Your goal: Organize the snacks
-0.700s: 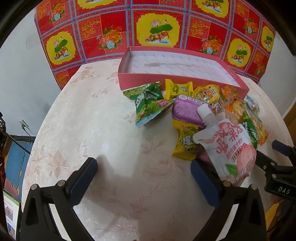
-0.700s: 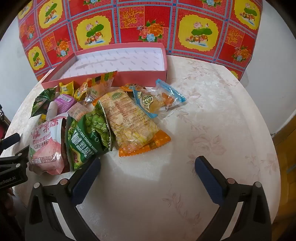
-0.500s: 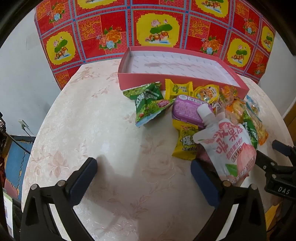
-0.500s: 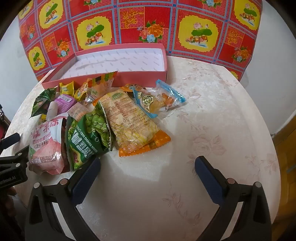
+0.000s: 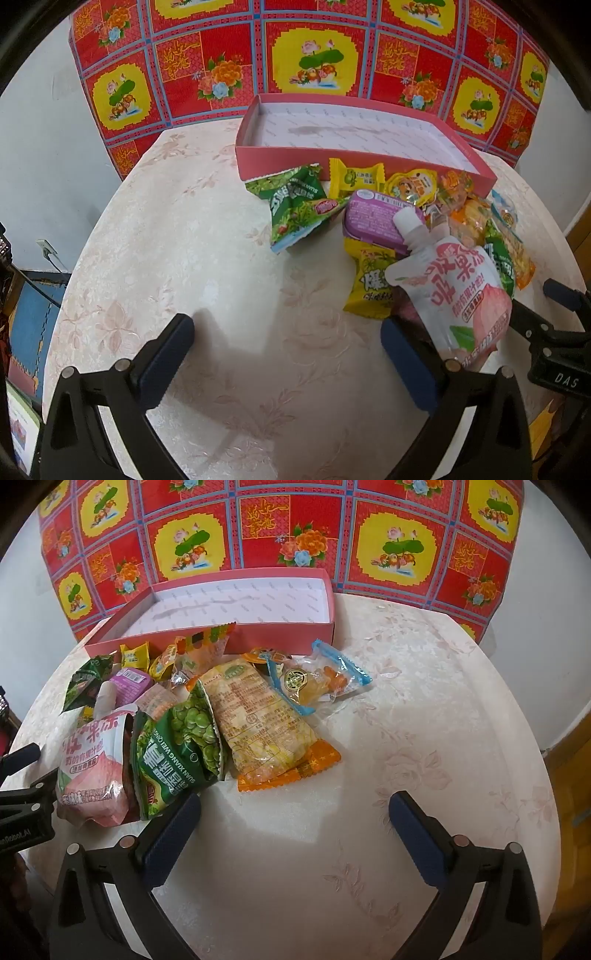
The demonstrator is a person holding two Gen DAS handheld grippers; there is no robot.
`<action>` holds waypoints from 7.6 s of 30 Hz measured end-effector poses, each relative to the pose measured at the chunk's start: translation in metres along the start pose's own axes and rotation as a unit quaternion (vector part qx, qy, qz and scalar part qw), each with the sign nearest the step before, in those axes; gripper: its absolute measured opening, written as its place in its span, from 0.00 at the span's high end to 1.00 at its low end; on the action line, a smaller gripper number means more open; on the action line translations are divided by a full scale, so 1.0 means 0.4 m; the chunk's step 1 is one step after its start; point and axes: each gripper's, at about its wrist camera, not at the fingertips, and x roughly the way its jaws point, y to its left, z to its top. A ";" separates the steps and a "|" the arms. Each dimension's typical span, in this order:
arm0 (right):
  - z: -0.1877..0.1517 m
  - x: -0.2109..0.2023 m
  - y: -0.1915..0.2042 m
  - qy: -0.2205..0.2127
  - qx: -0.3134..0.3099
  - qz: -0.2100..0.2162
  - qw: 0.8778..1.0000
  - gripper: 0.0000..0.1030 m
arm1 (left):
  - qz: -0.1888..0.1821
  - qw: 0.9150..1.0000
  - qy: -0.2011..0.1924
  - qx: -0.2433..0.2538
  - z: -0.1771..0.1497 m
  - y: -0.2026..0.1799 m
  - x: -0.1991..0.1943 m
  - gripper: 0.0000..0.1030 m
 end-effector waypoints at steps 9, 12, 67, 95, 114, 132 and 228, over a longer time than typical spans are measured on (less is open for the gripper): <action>0.003 -0.002 0.001 -0.001 -0.001 0.000 1.000 0.00 | 0.000 1.000 -0.001 0.000 0.000 0.000 0.000 0.00; 0.003 -0.002 0.001 -0.001 -0.001 0.000 1.000 0.00 | 0.000 1.000 -0.002 0.000 -0.001 0.000 0.000 0.00; 0.006 -0.003 0.001 0.002 -0.003 0.002 1.000 0.00 | -0.002 1.000 -0.003 0.003 0.006 -0.006 -0.012 0.00; 0.061 -0.032 -0.005 -0.036 -0.041 0.040 0.998 0.20 | -0.044 0.998 -0.023 -0.025 0.080 0.066 -0.034 0.08; 0.114 -0.005 -0.014 -0.043 -0.031 0.053 0.997 0.22 | -0.030 0.999 -0.010 -0.021 0.174 0.033 0.060 0.12; 0.112 -0.007 0.006 -0.044 -0.044 0.047 0.997 0.26 | 0.008 1.000 0.002 -0.016 0.173 0.042 0.101 0.21; 0.423 0.117 -0.021 -0.041 -0.067 0.107 0.991 0.63 | -0.035 0.998 -0.048 0.023 0.434 -0.046 0.130 0.42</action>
